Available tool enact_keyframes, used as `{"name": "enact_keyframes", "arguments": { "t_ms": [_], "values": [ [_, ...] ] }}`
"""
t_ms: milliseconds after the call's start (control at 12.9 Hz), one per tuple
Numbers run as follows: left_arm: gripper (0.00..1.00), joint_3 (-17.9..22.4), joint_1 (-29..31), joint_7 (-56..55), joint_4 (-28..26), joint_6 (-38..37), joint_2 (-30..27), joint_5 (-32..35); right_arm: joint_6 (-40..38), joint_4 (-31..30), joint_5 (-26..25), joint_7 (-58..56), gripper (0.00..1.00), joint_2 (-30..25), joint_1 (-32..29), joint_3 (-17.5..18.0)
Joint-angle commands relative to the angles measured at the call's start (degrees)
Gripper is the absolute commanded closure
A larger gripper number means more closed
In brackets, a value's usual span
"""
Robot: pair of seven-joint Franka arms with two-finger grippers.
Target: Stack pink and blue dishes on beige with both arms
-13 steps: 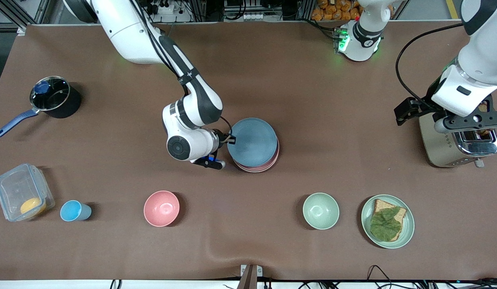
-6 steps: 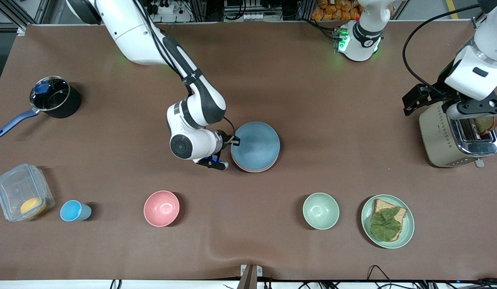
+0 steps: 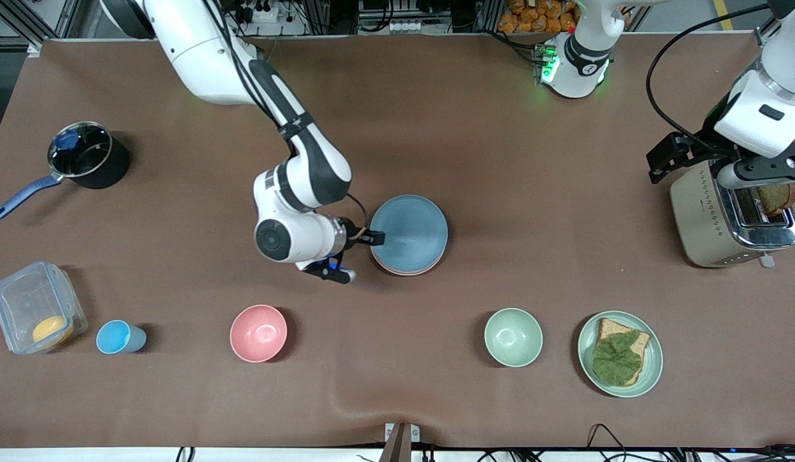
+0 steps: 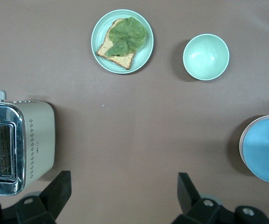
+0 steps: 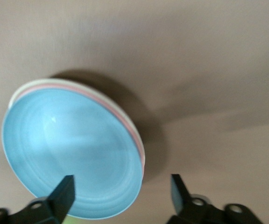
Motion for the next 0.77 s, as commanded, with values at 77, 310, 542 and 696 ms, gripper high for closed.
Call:
{"name": "enact_keyframes", "arguments": {
  "t_ms": [77,310,542,696],
  "values": [
    [0.00,5.4,-4.7,1.2,-0.9,-0.7,-1.1,-0.5,-6.0,0.8,-3.6,-0.9,0.00,-3.3,-7.5,0.4],
    [0.00,6.4,-5.4,1.1,-1.0,-0.8,-1.0,-1.0,-13.2,0.8,-10.7,-6.6,0.00,-6.7,-13.4,0.4],
    [0.00,6.4,-5.2,1.2,-1.0,-1.3,-1.0,-1.0,-18.3,0.8,-13.4,-13.9,0.00,-9.5,-19.5,0.4],
    [0.00,6.4,-4.9,1.4,-1.0,-2.1,-1.0,-1.1,-20.1,0.7,-18.5,-14.8,0.00,-11.1,-21.3,0.4]
  ]
}}
